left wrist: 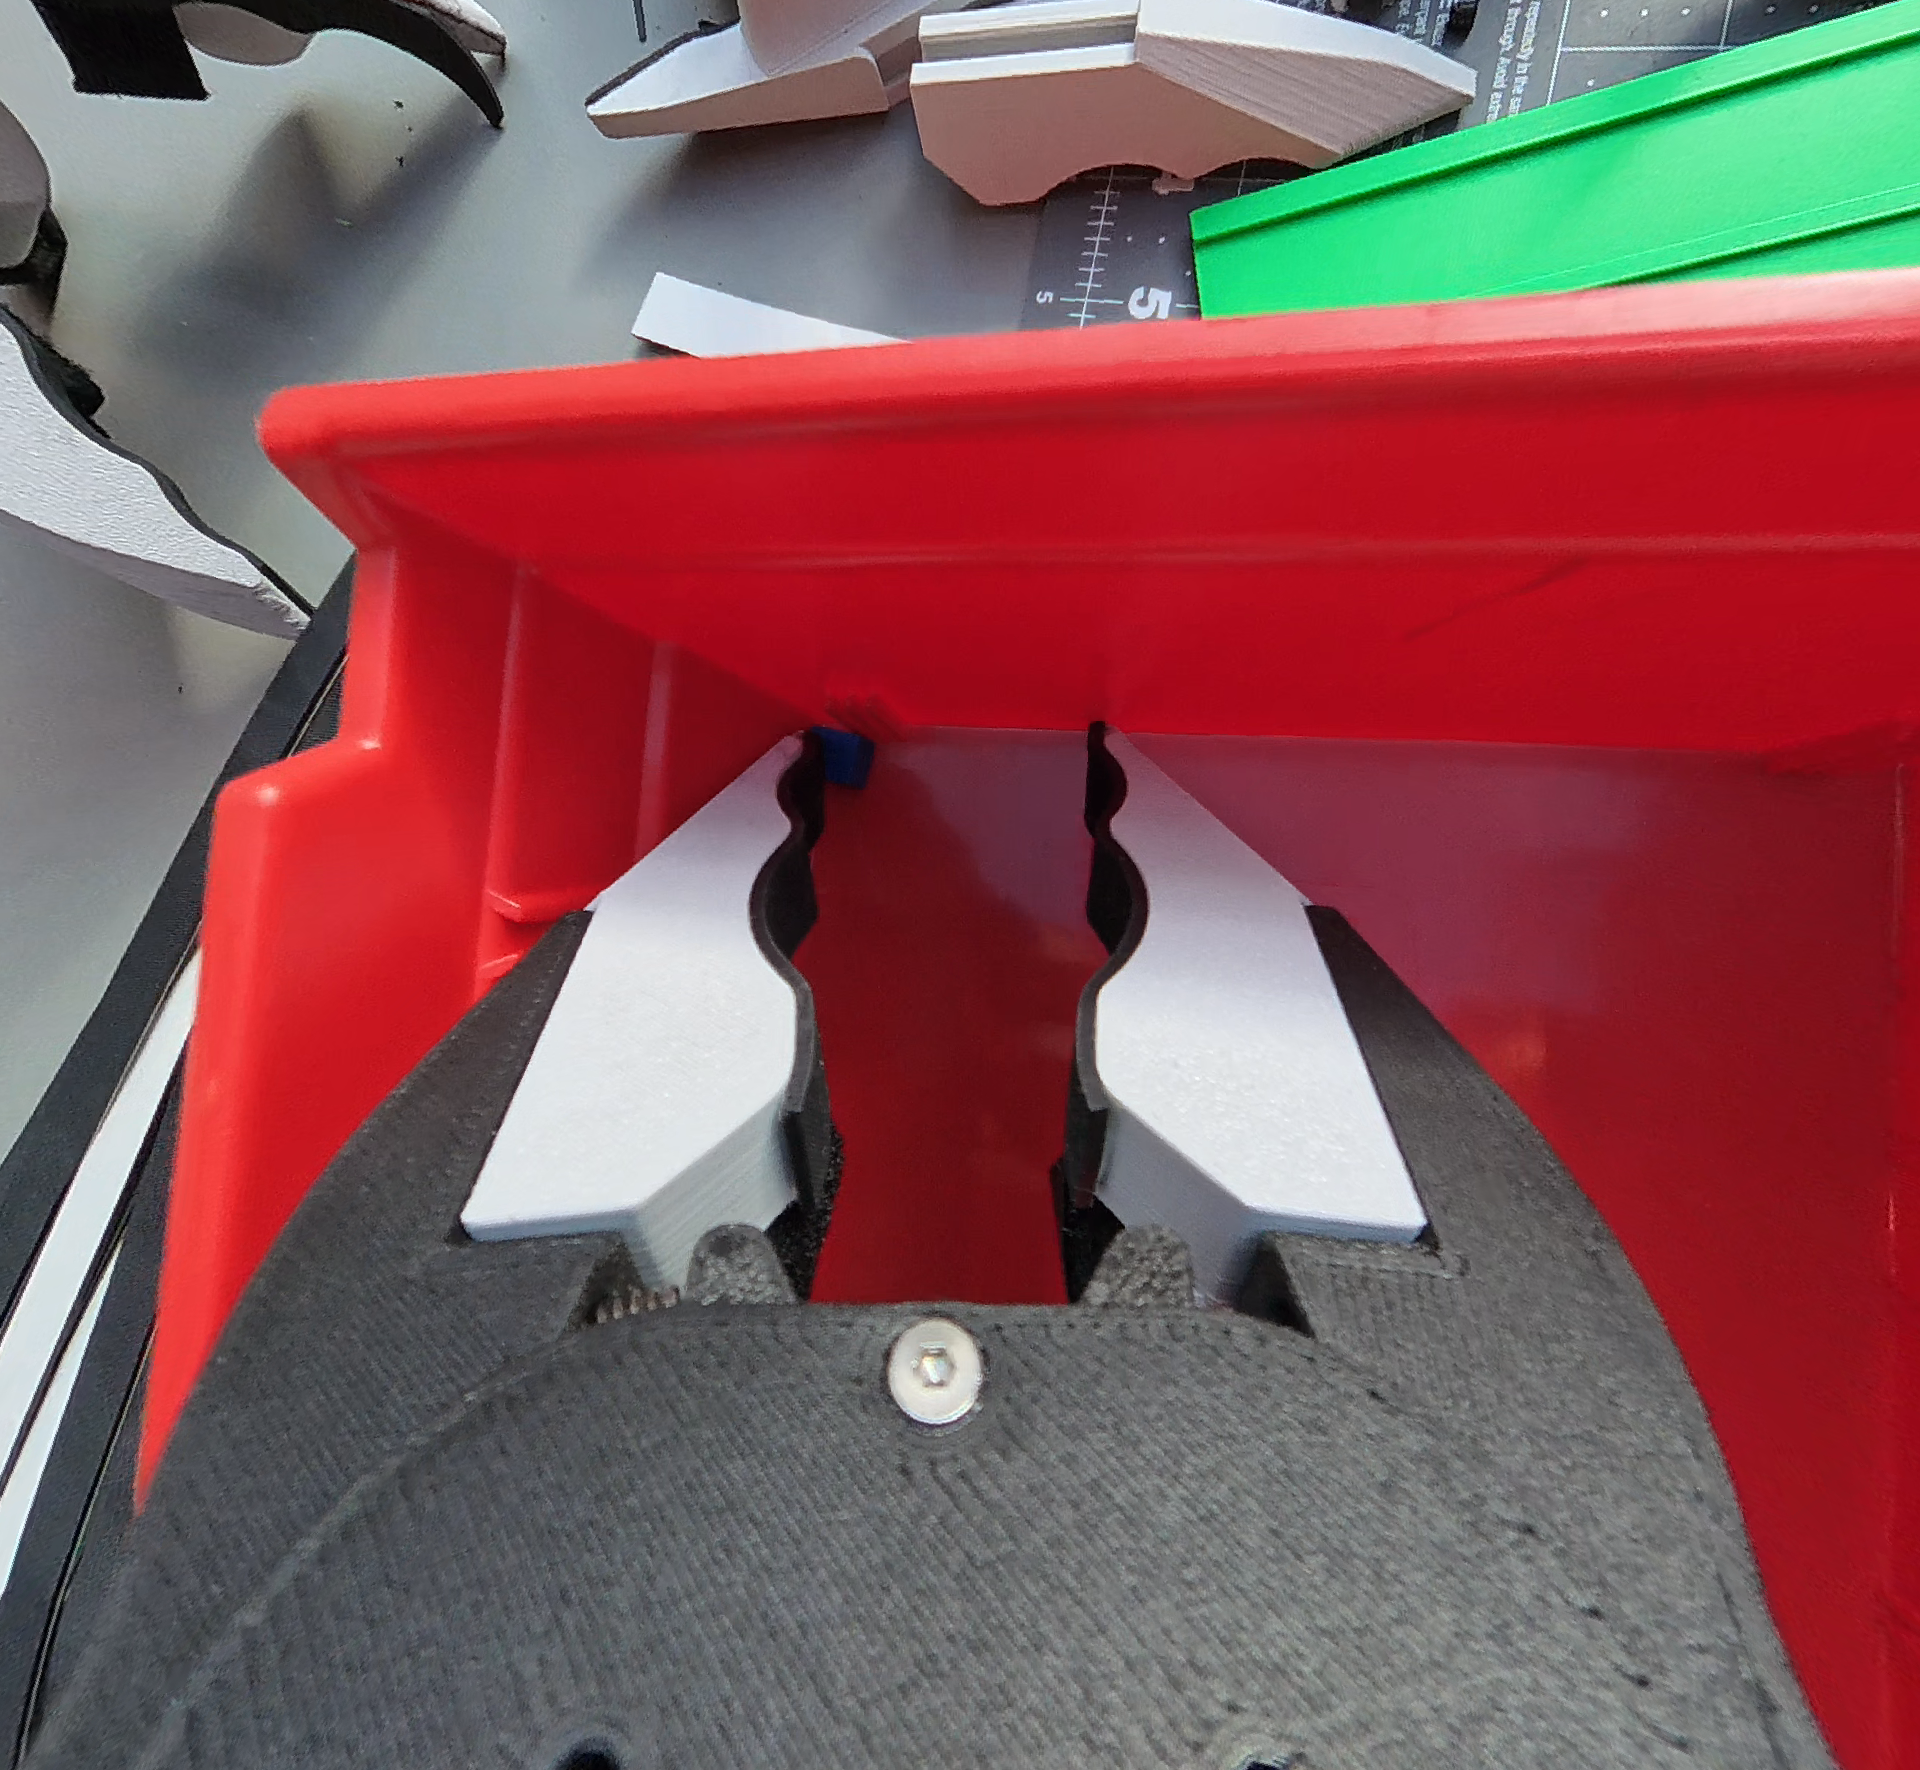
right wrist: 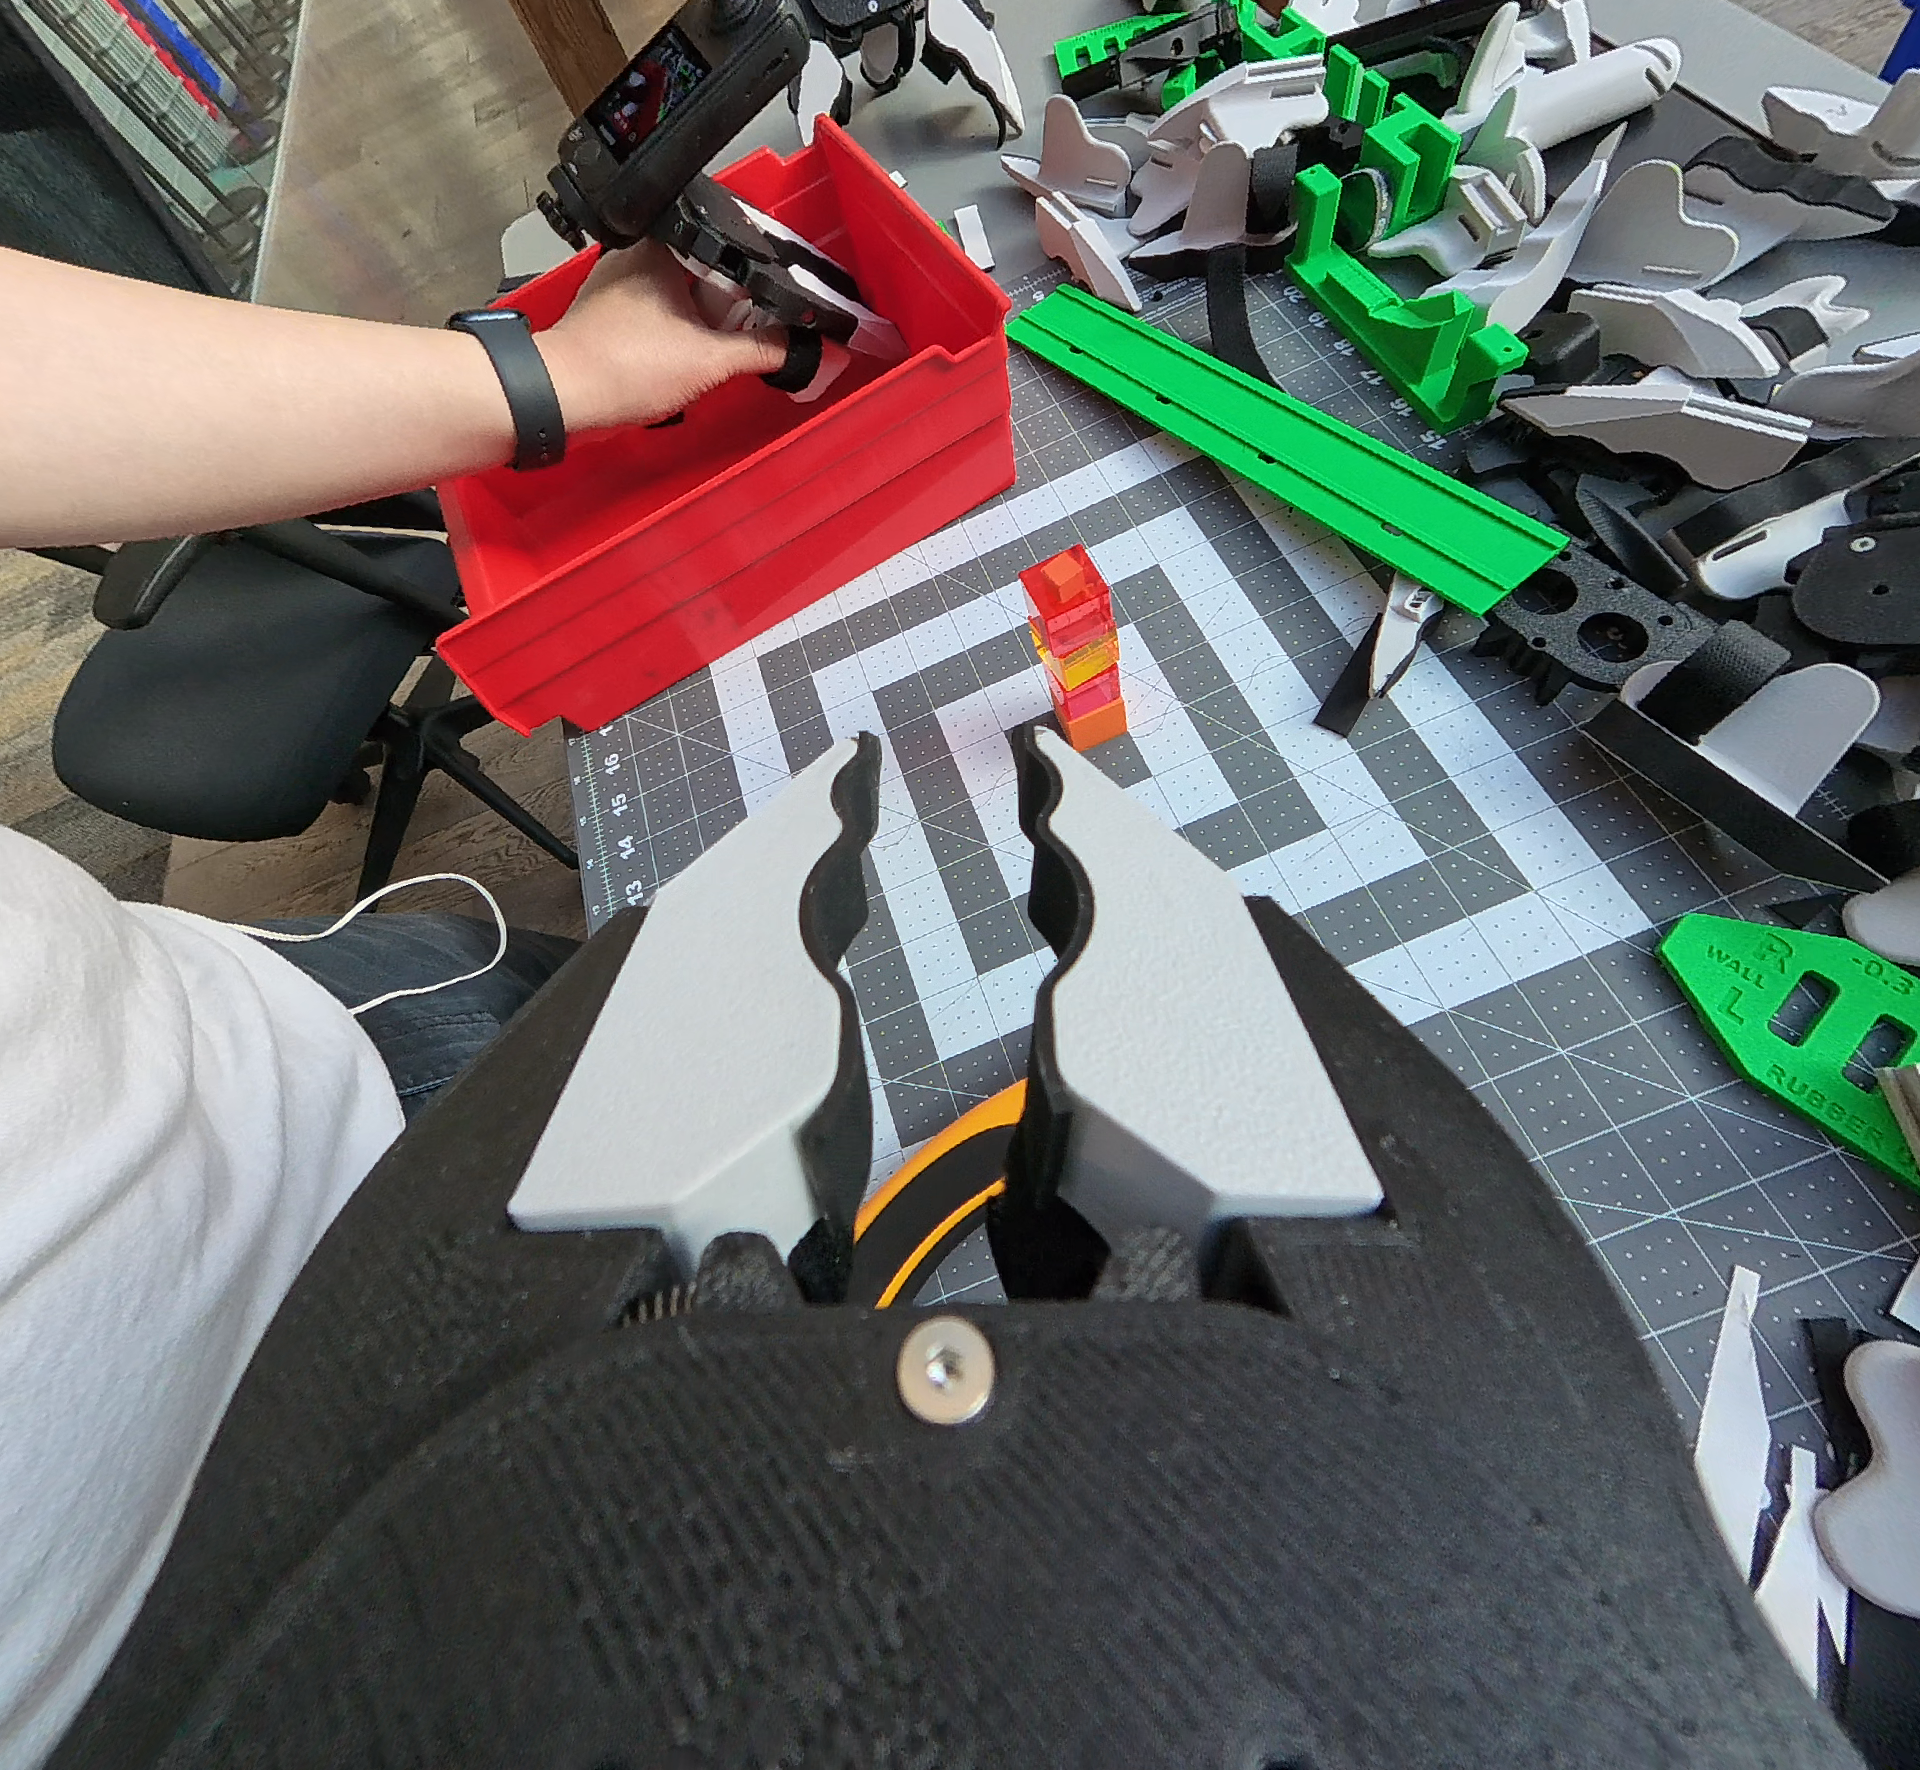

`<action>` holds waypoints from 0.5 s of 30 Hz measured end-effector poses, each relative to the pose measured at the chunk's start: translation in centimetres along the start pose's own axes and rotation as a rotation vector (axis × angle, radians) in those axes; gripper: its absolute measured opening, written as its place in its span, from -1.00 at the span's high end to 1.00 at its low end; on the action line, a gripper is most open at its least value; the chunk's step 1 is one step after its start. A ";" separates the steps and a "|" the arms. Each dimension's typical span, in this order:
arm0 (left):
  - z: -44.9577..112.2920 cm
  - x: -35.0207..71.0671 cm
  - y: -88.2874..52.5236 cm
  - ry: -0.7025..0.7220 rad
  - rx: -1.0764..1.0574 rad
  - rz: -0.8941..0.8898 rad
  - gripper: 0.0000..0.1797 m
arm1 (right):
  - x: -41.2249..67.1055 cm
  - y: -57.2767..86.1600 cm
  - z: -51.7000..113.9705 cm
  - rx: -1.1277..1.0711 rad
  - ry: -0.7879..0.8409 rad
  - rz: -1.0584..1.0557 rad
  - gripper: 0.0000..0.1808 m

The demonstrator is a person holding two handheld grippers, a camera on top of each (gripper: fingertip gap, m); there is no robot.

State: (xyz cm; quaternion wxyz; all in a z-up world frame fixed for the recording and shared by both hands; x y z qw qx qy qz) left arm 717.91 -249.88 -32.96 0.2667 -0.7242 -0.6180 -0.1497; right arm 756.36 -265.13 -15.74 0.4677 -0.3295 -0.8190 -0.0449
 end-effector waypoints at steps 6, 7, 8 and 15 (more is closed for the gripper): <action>-0.8 -0.4 1.0 -0.087 -0.053 0.024 0.38 | 0.2 -0.2 -0.1 0.002 0.019 0.005 0.72; -1.2 -0.5 1.4 -0.090 -0.075 0.020 0.36 | 0.3 -0.2 -0.1 0.001 0.020 0.003 0.72; -1.6 -0.5 1.6 -0.076 -0.088 0.008 0.36 | 0.3 -0.2 -0.1 0.000 0.020 0.003 0.72; -1.5 -1.2 0.4 -0.086 -0.091 -0.006 0.36 | 0.2 -0.4 0.4 0.017 0.010 -0.001 0.72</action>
Point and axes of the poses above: each gripper's, where its closed fingertips meet, z out along the fingers, x out of its top, y = z × x across the jaws, the point moved 4 cm from there along -z, back along the fingers, and after that the axes turned 2 degrees about -y, right-handed, at the moved point
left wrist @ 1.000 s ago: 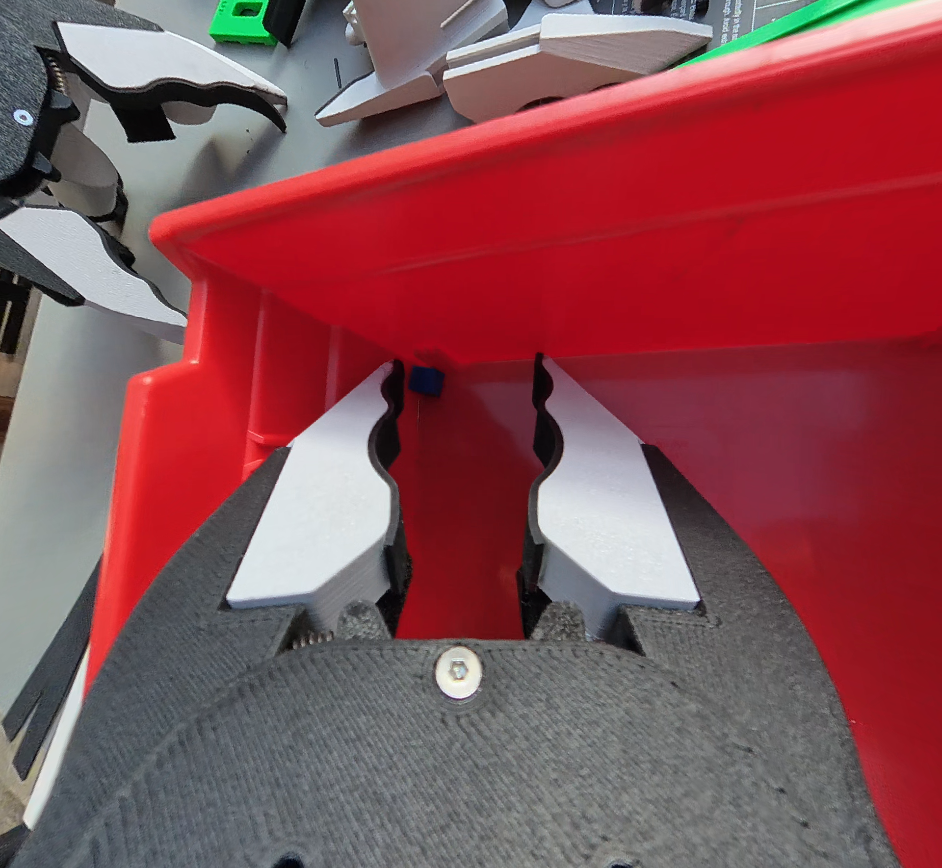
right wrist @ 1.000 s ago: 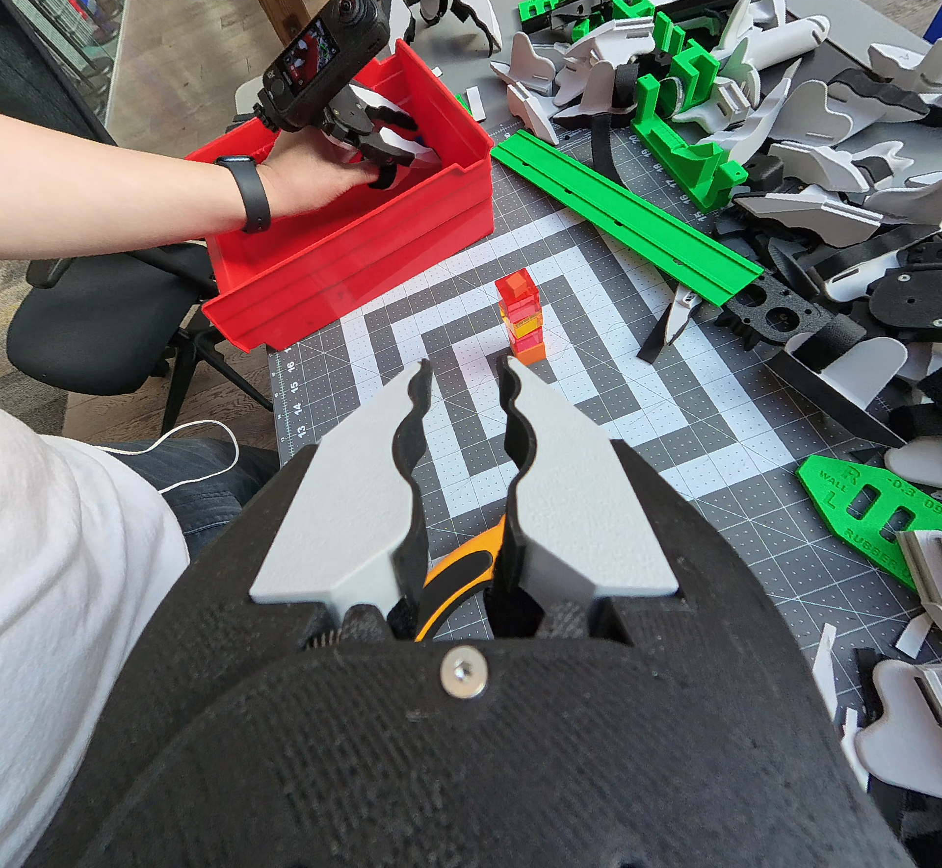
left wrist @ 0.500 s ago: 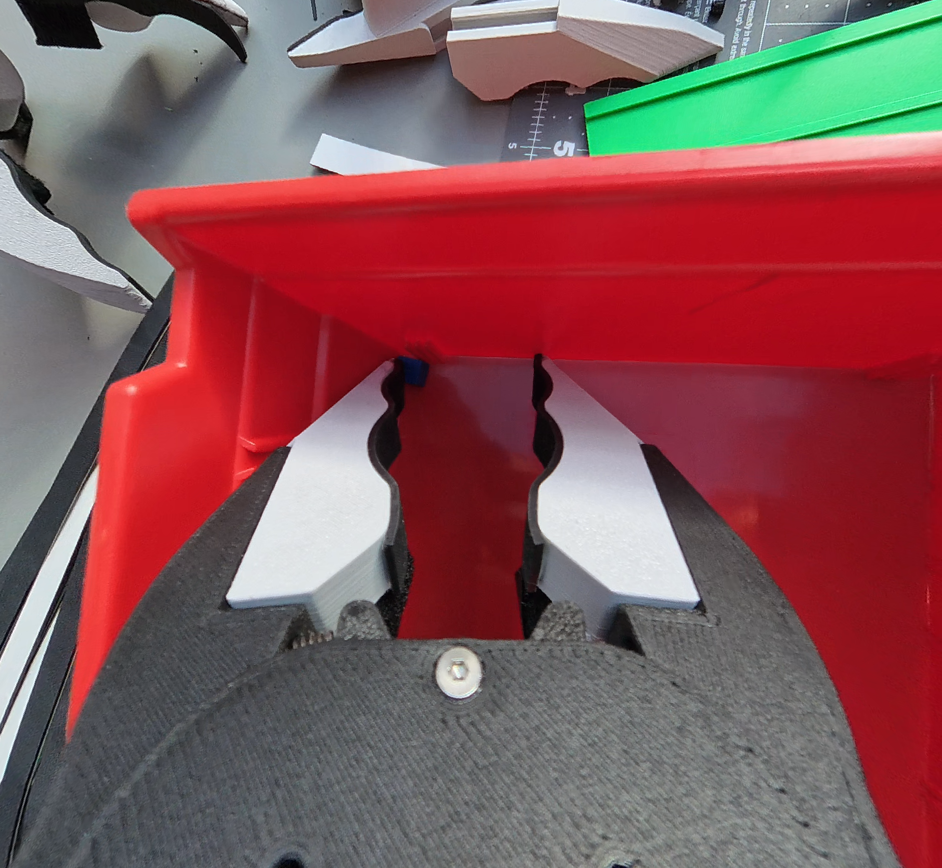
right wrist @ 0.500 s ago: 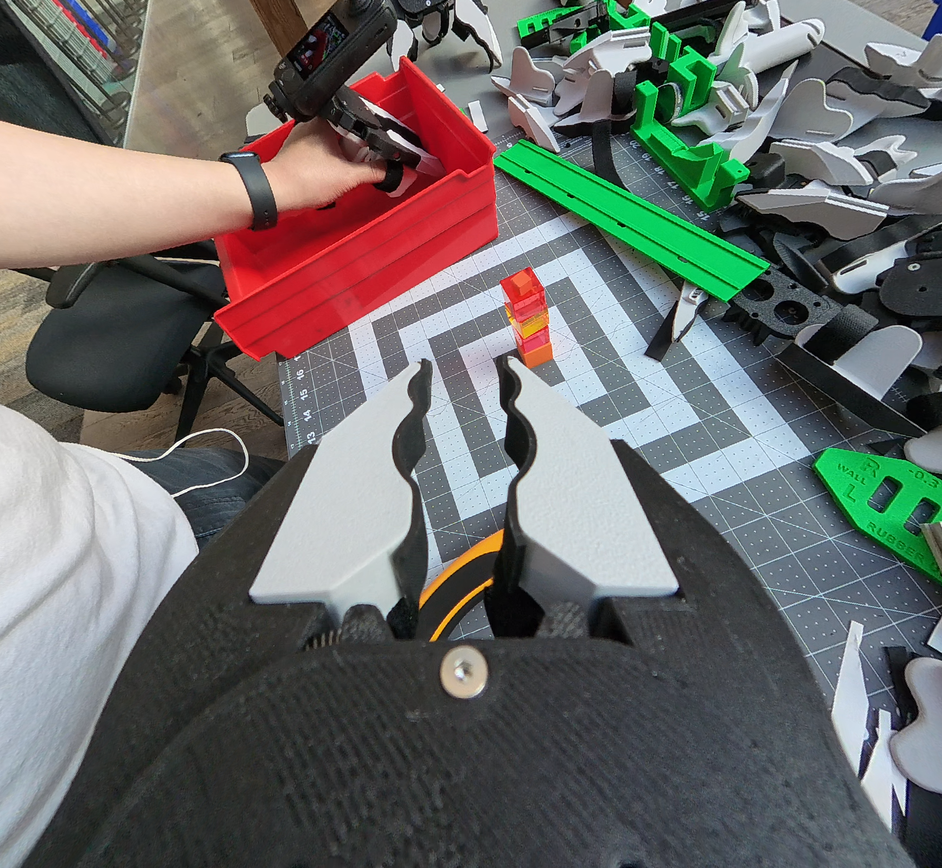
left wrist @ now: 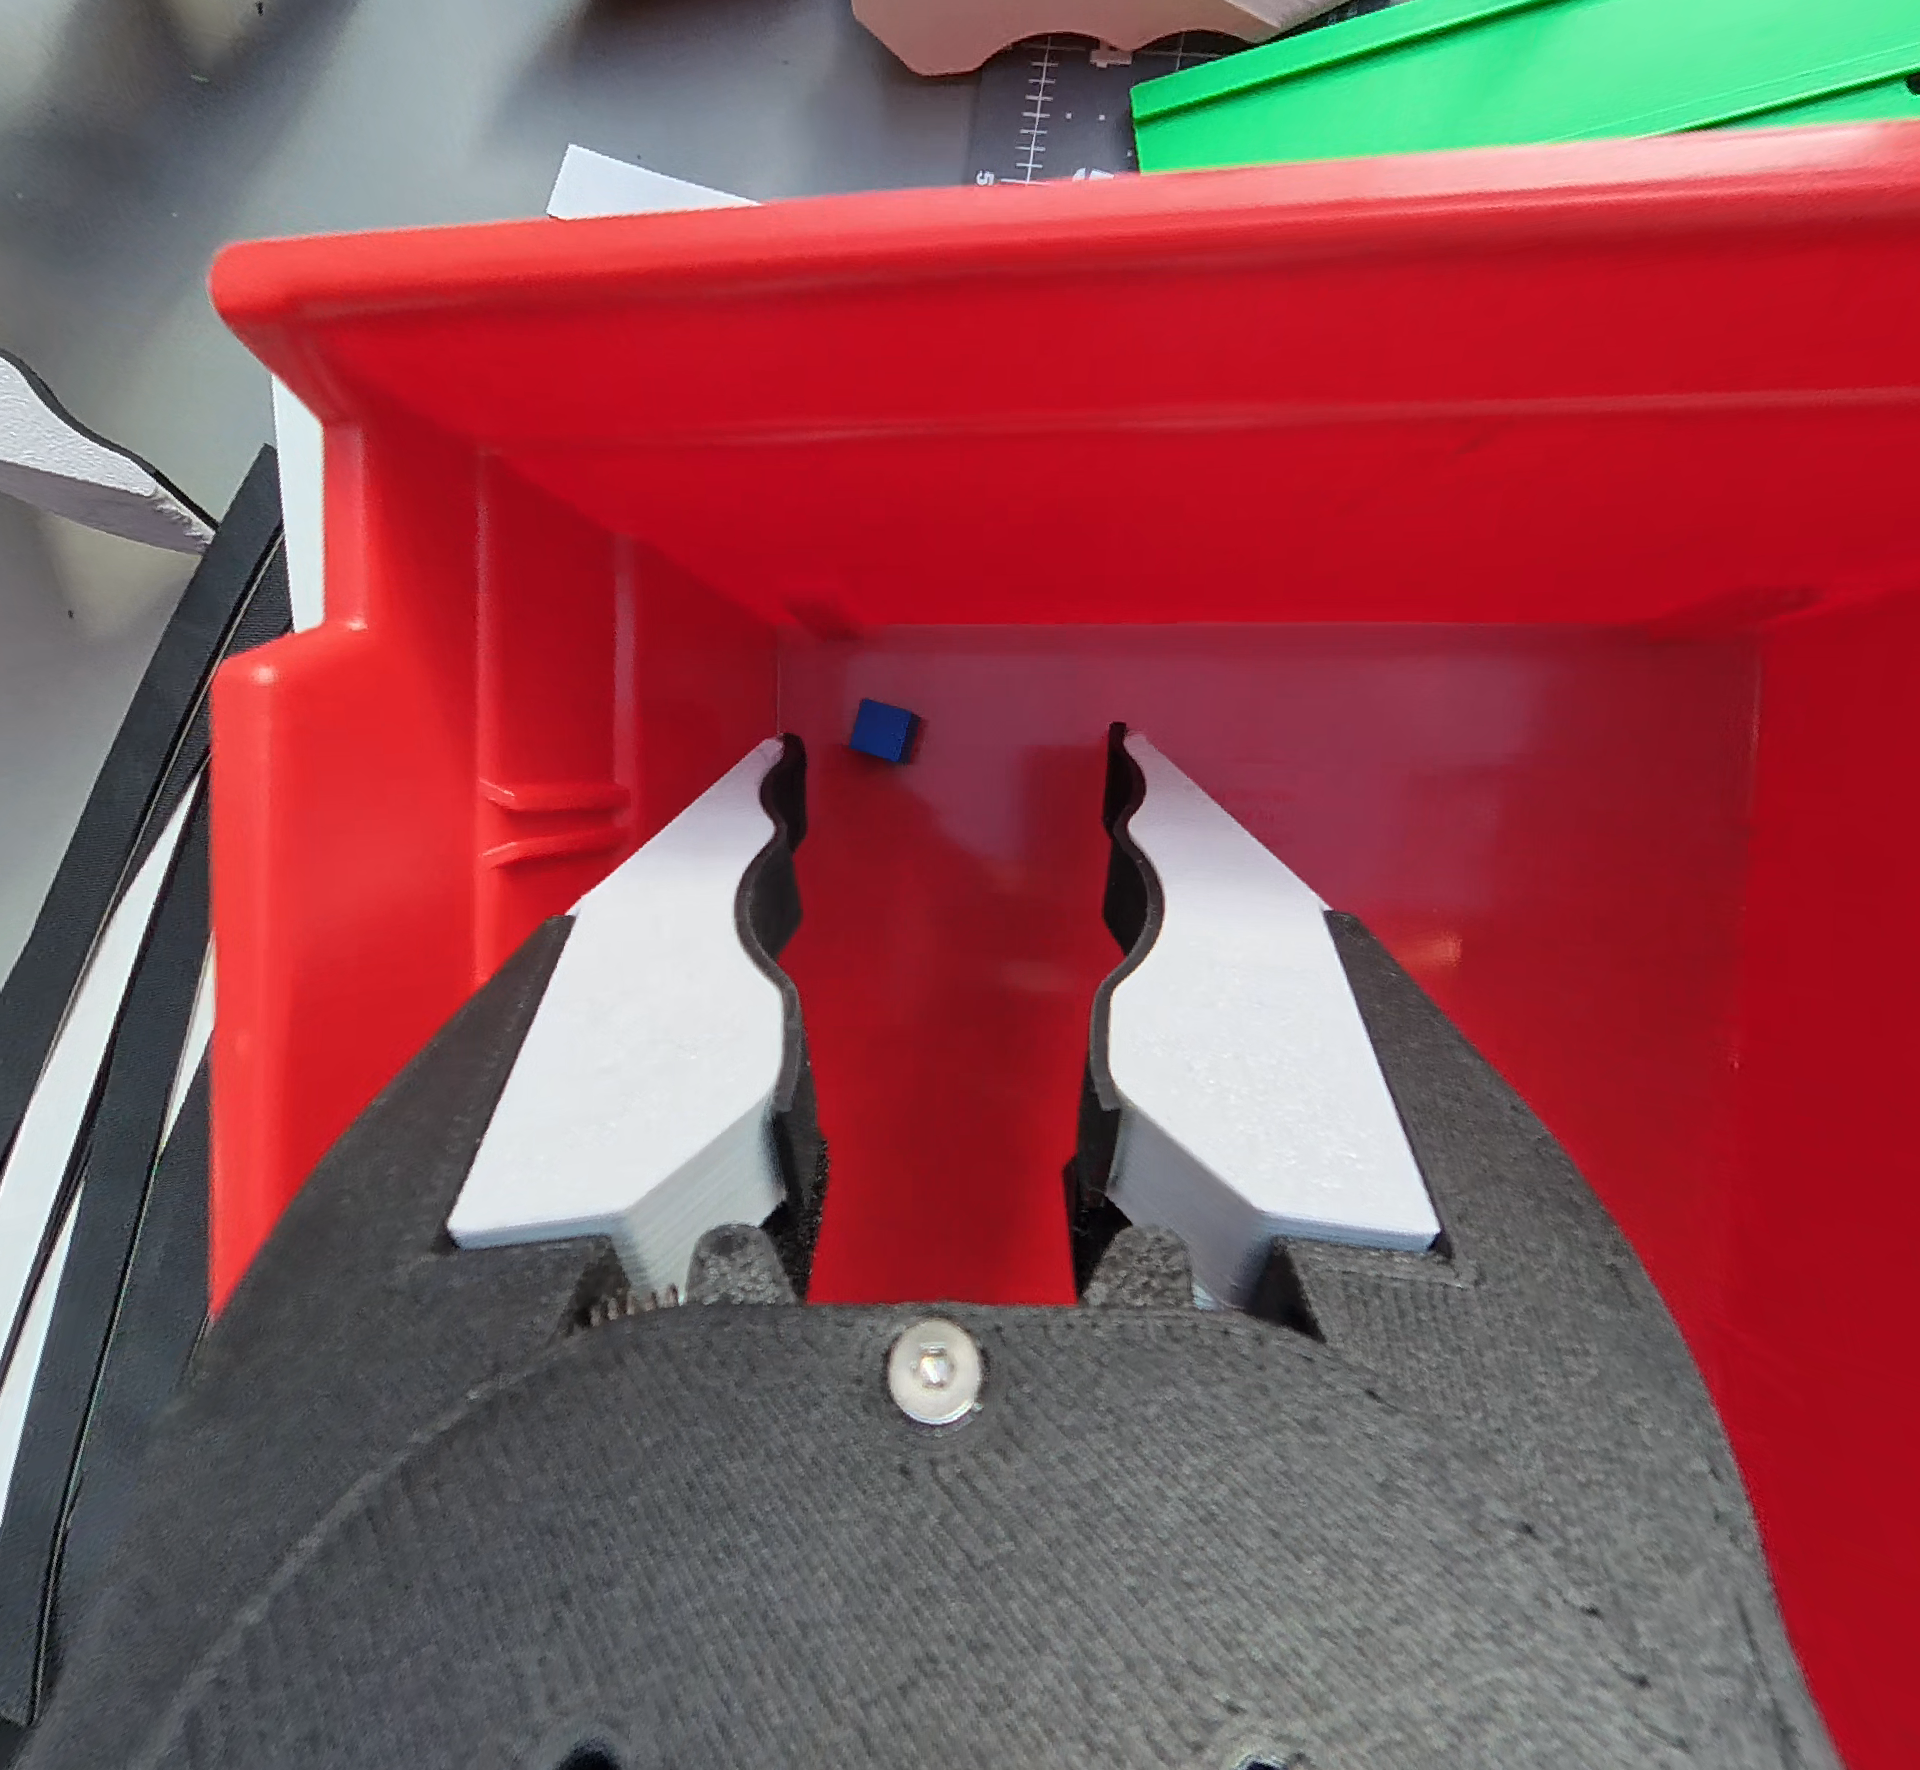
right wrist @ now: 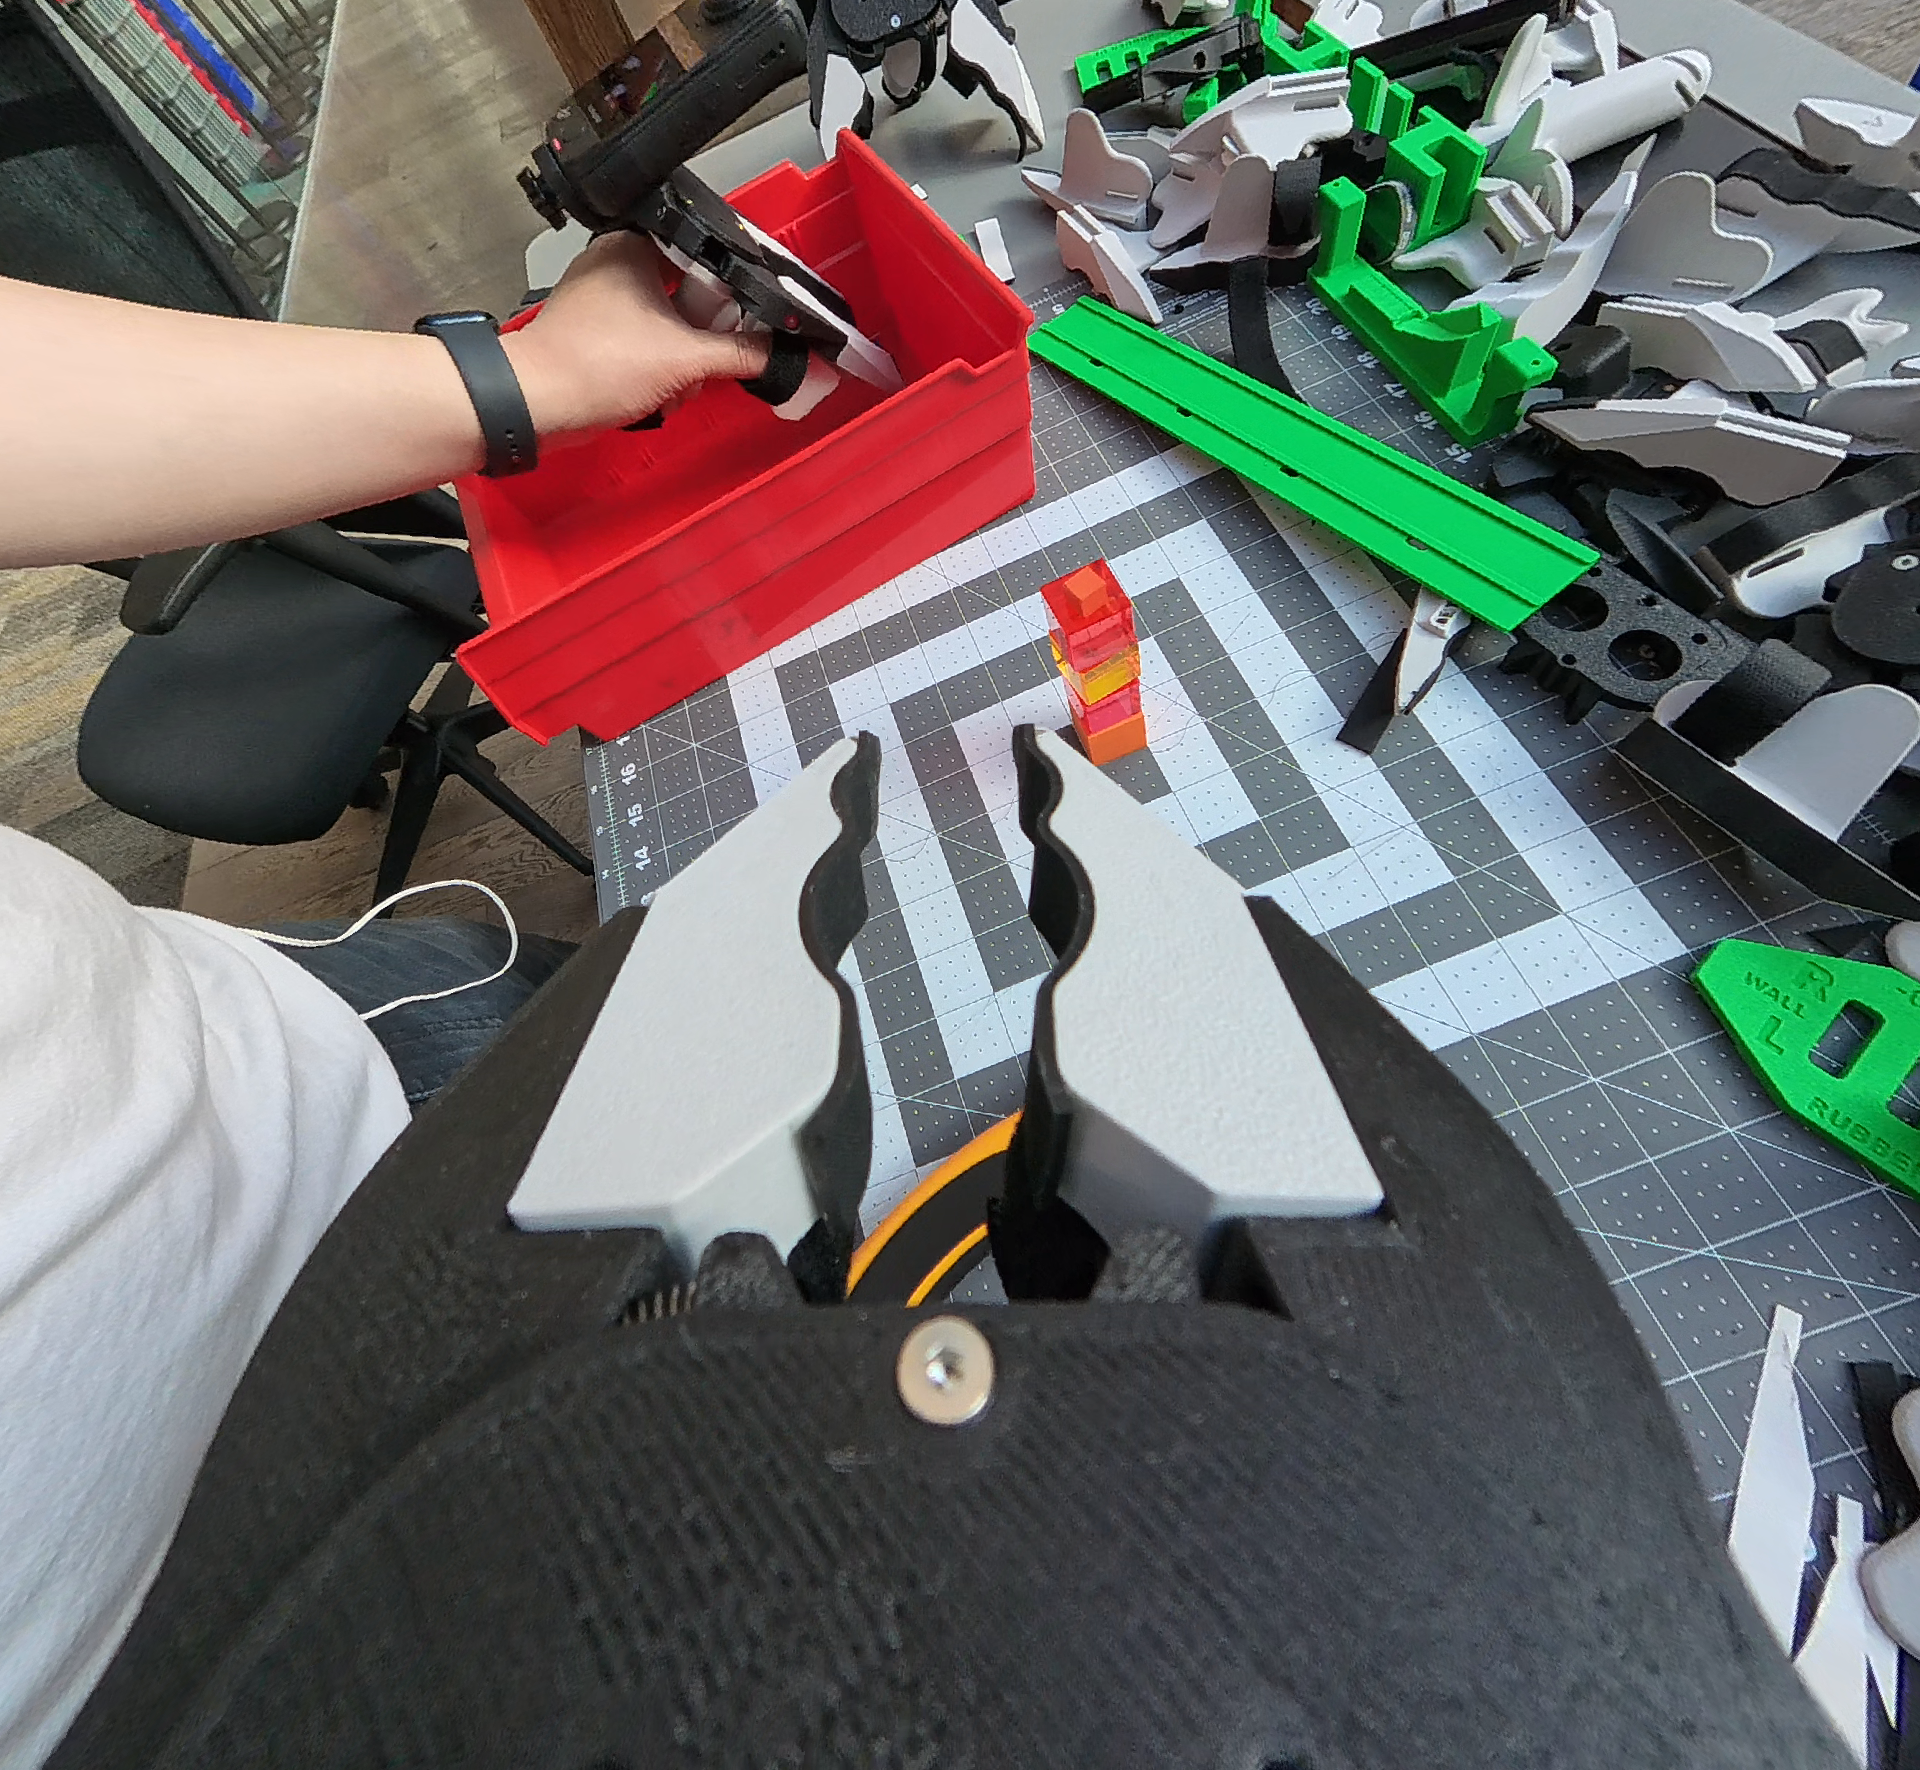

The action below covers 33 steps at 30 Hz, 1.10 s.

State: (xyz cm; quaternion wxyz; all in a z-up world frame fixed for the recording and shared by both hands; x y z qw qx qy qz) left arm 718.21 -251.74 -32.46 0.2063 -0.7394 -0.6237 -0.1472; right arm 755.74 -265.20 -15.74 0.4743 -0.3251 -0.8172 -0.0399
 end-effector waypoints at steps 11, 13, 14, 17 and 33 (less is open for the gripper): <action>0.8 -0.1 0.0 0.001 -0.085 -0.046 0.64 | 0.4 -0.6 0.2 0.008 -0.007 -0.017 0.72; 0.8 -0.2 0.0 0.005 -0.078 -0.034 0.61 | 0.3 -0.7 0.2 0.009 -0.007 -0.015 0.72; 0.8 -0.1 0.0 0.011 -0.080 -0.027 0.61 | 0.3 -0.8 0.2 0.011 -0.006 -0.013 0.72; 1.0 0.1 0.1 0.017 -0.088 -0.049 0.62 | 0.3 -1.0 0.2 0.011 -0.015 -0.022 0.72; -0.8 -0.7 0.0 0.036 -0.054 -0.036 0.85 | 0.2 -1.1 0.3 0.004 -0.018 -0.033 0.72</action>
Point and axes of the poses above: each gripper's, where its closed fingertips meet, z out along the fingers, x out of its top, y = z × x across the jaws, the point moved 4 cm from there along -z, back along the fingers, and after that the axes turned 2 degrees about -y, right-handed, at the moved point
